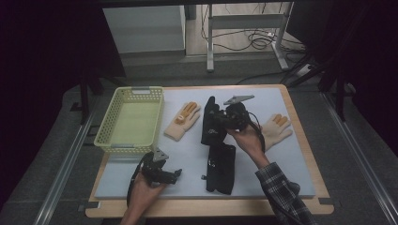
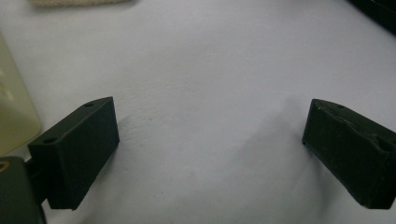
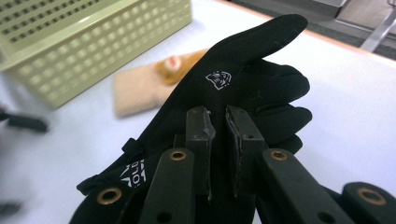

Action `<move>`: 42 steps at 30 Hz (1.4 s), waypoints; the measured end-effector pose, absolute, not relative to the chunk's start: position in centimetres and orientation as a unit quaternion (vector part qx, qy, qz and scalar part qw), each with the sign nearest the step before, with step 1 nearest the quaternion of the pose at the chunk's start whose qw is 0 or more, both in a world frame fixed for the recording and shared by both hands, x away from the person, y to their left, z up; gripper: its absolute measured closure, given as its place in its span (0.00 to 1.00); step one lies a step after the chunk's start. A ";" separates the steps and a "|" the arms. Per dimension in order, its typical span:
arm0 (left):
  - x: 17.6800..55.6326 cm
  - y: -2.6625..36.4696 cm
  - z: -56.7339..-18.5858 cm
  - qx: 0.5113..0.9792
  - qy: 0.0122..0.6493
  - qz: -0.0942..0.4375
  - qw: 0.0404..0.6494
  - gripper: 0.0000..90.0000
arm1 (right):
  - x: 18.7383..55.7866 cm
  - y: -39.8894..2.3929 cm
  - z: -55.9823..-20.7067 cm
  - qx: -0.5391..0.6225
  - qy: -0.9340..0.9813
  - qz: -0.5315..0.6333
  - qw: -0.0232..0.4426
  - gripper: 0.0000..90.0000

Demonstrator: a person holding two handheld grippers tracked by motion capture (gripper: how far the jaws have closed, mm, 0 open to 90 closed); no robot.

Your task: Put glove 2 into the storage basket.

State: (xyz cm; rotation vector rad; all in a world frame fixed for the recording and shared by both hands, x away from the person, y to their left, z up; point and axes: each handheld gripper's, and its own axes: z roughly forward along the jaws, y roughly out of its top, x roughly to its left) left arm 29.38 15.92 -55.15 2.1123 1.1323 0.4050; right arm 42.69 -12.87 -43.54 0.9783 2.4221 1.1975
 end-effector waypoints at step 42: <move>29.4 15.9 -55.2 0.814 0.437 0.157 0.348 0.05 | 29.9 -21.2 -50.9 0.343 0.845 0.398 0.105 0.92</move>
